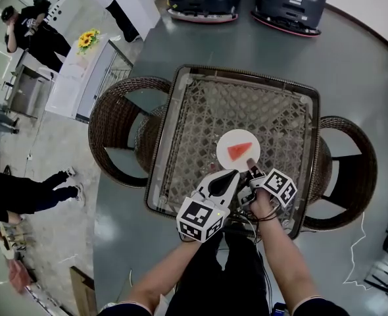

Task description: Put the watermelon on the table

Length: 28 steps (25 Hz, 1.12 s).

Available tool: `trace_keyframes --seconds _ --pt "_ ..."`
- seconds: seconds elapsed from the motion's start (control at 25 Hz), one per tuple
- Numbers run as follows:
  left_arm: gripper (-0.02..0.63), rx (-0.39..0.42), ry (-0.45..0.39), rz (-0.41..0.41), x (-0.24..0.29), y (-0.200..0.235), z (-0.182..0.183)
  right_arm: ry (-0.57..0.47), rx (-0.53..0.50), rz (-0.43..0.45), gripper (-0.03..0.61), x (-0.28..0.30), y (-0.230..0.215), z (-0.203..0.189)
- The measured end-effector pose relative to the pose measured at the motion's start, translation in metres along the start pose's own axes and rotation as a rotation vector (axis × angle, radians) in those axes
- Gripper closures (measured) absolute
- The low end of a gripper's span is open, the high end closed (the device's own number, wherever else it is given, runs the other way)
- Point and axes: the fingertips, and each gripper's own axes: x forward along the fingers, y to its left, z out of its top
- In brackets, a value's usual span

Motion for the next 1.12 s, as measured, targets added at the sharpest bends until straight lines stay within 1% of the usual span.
trace_keyframes --seconds 0.16,0.4,0.64,0.88,1.12 --pt "0.609 0.002 0.001 -0.002 -0.0006 -0.0009 -0.0005 0.012 -0.056 -0.043 0.566 0.0000 -0.0013 -0.0005" --pt "0.609 0.002 0.002 -0.005 -0.0012 0.0018 -0.0001 0.045 -0.177 -0.138 0.546 0.0031 -0.0031 -0.0013" --pt "0.609 0.001 0.004 -0.012 -0.0024 0.0015 -0.0022 0.070 -0.302 -0.203 0.528 0.0037 -0.0018 0.0012" --pt "0.609 -0.001 0.009 -0.017 -0.0037 0.0011 -0.0008 0.082 -0.421 -0.233 0.512 0.0016 0.0019 0.0030" --pt "0.609 -0.003 0.009 -0.022 -0.0022 0.0013 -0.0011 0.091 -0.494 -0.239 0.500 0.0019 0.0024 0.0029"
